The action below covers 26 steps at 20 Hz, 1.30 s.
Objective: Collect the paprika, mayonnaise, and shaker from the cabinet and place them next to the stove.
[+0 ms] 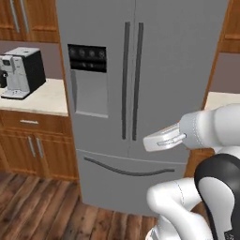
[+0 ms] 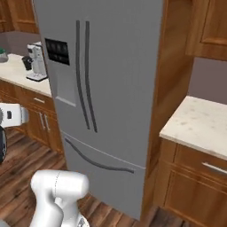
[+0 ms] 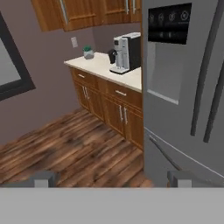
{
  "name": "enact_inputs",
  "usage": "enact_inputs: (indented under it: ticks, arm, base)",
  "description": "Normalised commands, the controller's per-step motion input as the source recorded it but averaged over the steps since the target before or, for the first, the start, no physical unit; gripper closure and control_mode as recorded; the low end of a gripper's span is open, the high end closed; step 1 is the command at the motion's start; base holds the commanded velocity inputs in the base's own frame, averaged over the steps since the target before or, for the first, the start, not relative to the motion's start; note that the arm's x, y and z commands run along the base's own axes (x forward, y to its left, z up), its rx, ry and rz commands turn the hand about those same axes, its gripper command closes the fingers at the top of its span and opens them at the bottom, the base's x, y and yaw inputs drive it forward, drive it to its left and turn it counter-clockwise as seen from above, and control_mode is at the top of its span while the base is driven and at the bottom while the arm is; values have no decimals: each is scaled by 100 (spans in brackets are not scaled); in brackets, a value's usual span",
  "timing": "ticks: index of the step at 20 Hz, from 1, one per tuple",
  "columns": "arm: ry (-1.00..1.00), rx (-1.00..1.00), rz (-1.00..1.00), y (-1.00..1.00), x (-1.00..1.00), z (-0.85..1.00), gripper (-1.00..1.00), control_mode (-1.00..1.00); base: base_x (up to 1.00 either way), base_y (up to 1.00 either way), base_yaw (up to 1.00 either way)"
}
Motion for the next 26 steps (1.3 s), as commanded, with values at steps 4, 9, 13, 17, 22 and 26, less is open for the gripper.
enact_inputs:
  ticks: [4,9,13,17,22,26]
  arm:
    - [0,0,0,0,0,0,-100,100]
    - [0,0,0,0,0,0,-100,100]
    - [0,0,0,0,0,0,-100,100]
    - [0,0,0,0,0,0,-100,100]
    - [0,0,0,0,0,0,-100,100]
    - [0,0,0,0,0,0,-100,100]
  base:
    - [12,100,-10]
    - [34,100,-12]
    - [27,100,-12]
    - [24,100,-12]
    - [28,100,-12]
    - [27,100,-12]
